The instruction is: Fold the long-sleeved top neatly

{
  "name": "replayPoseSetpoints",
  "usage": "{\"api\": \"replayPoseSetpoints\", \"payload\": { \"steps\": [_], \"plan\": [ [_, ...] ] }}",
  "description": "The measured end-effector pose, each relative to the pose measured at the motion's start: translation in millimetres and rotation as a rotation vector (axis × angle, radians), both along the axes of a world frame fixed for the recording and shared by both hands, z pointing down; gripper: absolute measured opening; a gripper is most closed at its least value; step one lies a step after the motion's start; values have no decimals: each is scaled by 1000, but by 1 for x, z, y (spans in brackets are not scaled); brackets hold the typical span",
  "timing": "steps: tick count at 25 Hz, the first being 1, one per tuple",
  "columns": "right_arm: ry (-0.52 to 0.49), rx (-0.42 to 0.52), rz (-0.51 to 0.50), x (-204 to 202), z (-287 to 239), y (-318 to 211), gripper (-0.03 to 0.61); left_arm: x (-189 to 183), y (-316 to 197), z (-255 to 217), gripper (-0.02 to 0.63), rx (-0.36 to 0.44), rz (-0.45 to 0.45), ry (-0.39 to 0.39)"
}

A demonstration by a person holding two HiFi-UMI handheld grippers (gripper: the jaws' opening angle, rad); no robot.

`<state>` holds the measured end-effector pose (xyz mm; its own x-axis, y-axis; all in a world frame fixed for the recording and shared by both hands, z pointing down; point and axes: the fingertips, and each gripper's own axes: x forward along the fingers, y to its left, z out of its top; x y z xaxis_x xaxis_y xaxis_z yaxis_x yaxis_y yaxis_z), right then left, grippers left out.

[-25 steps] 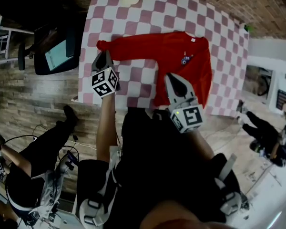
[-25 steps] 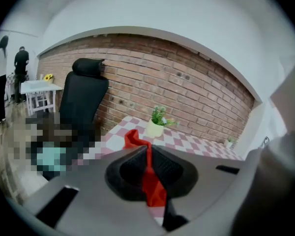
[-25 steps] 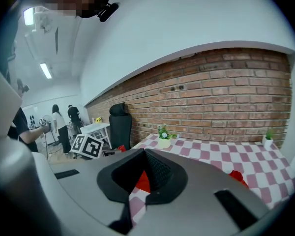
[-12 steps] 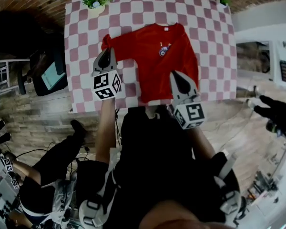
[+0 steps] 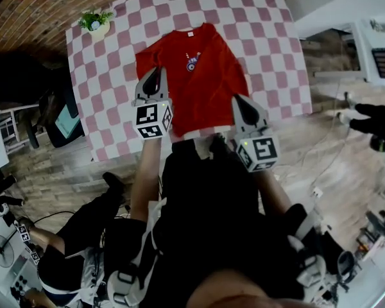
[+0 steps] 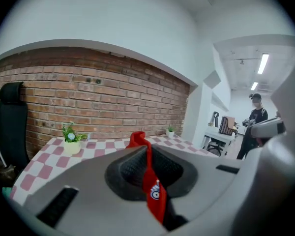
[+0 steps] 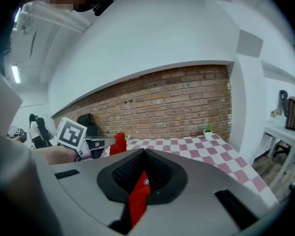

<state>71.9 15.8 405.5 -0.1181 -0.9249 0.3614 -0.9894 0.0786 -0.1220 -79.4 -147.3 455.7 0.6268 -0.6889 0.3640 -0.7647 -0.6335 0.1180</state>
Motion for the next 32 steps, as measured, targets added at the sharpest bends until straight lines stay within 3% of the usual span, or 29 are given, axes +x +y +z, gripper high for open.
{"api": "replayPoseSetpoints", "payload": {
  "steps": [18, 24, 32],
  "plan": [
    [-26, -16, 53, 106, 19, 77, 8, 155, 113, 22, 25, -36, 160, 1],
    [-25, -18, 43, 125, 24, 93, 8, 188, 153, 40, 25, -49, 213, -11],
    [-50, -36, 24, 134, 33, 103, 8, 210, 194, 102, 25, -118, 265, -72]
  ]
}}
